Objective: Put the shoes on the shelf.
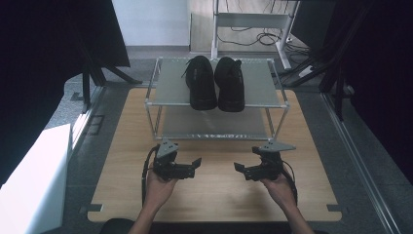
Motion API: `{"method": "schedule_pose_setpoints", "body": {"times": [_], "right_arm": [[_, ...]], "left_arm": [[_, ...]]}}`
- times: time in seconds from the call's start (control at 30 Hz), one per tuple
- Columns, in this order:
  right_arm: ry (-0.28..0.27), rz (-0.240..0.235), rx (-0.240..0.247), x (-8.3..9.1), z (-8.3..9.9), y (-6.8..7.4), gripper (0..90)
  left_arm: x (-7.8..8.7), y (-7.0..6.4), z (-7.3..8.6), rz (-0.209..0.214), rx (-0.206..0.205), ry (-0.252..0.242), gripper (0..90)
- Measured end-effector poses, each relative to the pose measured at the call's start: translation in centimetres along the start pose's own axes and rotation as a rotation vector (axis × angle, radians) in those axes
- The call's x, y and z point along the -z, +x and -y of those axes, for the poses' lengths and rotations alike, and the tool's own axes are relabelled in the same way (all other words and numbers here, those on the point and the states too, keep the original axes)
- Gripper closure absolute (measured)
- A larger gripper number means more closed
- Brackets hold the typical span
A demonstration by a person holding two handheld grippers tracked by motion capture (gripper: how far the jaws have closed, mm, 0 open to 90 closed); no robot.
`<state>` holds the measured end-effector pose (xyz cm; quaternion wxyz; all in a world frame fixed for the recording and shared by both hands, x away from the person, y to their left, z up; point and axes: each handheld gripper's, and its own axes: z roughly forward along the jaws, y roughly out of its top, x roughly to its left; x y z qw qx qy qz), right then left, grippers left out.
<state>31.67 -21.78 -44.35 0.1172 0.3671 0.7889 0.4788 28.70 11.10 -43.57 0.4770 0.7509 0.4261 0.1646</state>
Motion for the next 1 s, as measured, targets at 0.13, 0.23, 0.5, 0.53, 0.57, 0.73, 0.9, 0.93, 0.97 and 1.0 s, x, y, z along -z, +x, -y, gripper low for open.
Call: {"method": "schedule_pose_setpoints", "body": {"times": [0.13, 0.23, 0.5, 0.53, 0.57, 0.73, 0.9, 0.93, 0.97, 1.0], "right_arm": [[0.023, 0.008, 0.004, -0.1, 1.3, 0.2, 0.2], [0.049, 0.019, 0.011, -0.3, 2.2, 0.4, 0.3], [0.152, 0.064, 0.058, -1.3, 4.8, 0.7, 0.3], [0.163, 0.071, 0.067, -1.4, 5.1, 0.7, 0.3], [0.173, 0.079, 0.076, -1.6, 5.4, 0.7, 0.1], [0.218, 0.105, 0.115, -2.1, 6.4, 0.6, 0.0], [0.246, 0.107, 0.13, -2.5, 6.9, 0.4, 0.0], [0.25, 0.106, 0.126, -2.5, 7.0, 0.4, 0.0], [0.254, 0.104, 0.123, -2.6, 7.0, 0.3, 0.0], [0.254, 0.104, 0.119, -2.6, 7.1, 0.3, 0.0]], "left_arm": [[-0.2, -0.1, 2.0, -0.021, -0.021, 0.041, 0.0], [-0.5, -0.2, 3.2, -0.037, -0.036, 0.07, 0.0], [-1.8, -0.6, 6.4, -0.063, -0.086, 0.184, 0.0], [-2.0, -0.7, 6.7, -0.067, -0.095, 0.2, 0.0], [-2.2, -0.7, 7.0, -0.073, -0.099, 0.213, 0.0], [-2.9, -0.8, 7.9, -0.096, -0.139, 0.28, 0.0], [-3.3, -0.8, 8.1, -0.1, -0.143, 0.301, 0.0], [-3.4, -0.8, 8.1, -0.099, -0.145, 0.308, 0.0], [-3.4, -0.9, 8.1, -0.099, -0.146, 0.311, 0.0], [-3.4, -0.9, 8.1, -0.099, -0.146, 0.308, 0.0]]}}
